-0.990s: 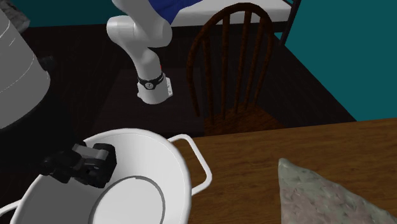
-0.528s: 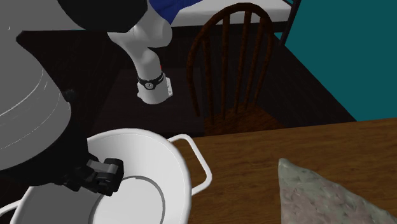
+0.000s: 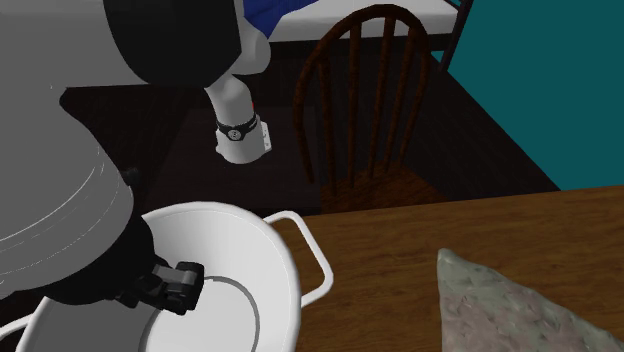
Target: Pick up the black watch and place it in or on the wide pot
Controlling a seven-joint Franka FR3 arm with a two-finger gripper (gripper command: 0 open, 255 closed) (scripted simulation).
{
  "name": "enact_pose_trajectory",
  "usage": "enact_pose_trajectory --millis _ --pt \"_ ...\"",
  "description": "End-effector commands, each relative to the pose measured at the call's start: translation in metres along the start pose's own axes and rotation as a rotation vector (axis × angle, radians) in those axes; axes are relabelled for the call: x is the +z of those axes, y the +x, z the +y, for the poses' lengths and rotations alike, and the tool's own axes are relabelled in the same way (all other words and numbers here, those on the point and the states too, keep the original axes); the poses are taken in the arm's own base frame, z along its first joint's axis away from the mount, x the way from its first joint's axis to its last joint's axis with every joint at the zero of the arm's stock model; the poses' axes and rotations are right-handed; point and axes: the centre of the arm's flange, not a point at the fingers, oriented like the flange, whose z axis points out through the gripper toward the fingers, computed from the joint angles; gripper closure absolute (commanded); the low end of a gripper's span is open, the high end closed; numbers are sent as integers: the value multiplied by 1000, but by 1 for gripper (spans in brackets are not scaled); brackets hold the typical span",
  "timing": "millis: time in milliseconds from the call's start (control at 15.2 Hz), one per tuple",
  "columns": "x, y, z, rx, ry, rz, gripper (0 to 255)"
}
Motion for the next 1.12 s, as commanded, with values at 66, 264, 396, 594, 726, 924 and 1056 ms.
enact_pose_trajectory --millis 66,264,396,594,726,924,1056 --pt "0 0 0 0 0 0 255" --pt "0 0 0 0 0 0 0" --pt "0 0 0 0 0 0 0" --pt "-13 0 0 0 0 0 0" --pt "-39 0 0 0 0 0 0" --pt "-50 0 0 0 0 0 0" --pt "-50 0 0 0 0 0 0"
